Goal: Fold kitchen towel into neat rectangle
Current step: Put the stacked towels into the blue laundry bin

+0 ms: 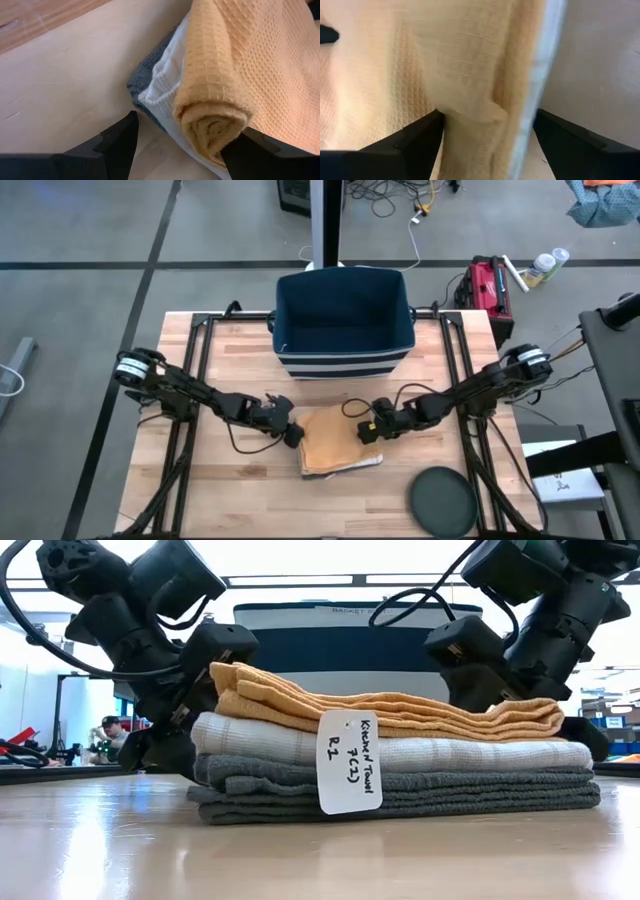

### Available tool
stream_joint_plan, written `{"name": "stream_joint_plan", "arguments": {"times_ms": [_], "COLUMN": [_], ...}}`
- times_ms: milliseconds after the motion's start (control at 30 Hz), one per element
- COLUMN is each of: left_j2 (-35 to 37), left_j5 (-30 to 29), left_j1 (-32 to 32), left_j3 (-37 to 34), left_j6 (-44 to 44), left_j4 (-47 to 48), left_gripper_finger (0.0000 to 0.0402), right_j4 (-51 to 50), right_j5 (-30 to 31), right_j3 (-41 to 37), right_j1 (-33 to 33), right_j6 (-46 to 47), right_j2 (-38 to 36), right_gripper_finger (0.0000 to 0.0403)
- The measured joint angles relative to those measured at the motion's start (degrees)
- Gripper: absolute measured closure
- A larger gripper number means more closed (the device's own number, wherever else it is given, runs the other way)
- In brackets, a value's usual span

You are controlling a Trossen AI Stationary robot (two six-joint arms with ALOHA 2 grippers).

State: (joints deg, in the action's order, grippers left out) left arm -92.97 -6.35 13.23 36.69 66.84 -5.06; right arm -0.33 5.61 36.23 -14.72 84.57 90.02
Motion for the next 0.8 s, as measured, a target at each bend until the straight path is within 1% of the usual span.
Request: {"name": "stream_joint_plan", "arguments": {"times_ms": [233,367,467,533,600,700,800], "left_j2": [0.02,0.04,0.06,0.07,0.04,0.04,-0.01], "left_j5": [-0.84,-1.72,-1.91,-1.97,-2.12,-2.34,-3.97], "left_j1": [0.07,-0.02,-0.04,-0.04,-0.07,-0.19,-0.28], "left_j3": [0.00,0.02,0.01,0.00,0.02,0.05,1.06], "left_j6": [-5.26,-8.27,-9.04,-9.24,-9.33,-9.35,-10.27], "left_j4": [-0.07,-0.16,-0.13,-0.15,-0.22,-0.20,0.54], "left_gripper_finger": [0.0154,0.0154,0.0154,0.0154,0.0154,0.0154,0.0154], "right_j4": [9.29,10.49,10.82,10.72,10.80,11.96,13.50], "right_j5": [0.90,1.21,1.01,1.18,1.63,1.67,1.70], "right_j3": [-0.02,0.02,0.06,-0.02,-0.13,-0.15,-0.13], "right_j1": [0.02,0.02,-0.02,-0.02,-0.02,-0.02,-0.02], "right_j6": [1.05,3.23,1.81,0.88,0.46,-0.09,-1.14], "right_j2": [4.16,5.98,6.33,6.03,5.83,5.85,5.85], "right_gripper_finger": [0.0127,0.0140,0.0156,0.0178,0.0208,0.0268,0.0330]}}
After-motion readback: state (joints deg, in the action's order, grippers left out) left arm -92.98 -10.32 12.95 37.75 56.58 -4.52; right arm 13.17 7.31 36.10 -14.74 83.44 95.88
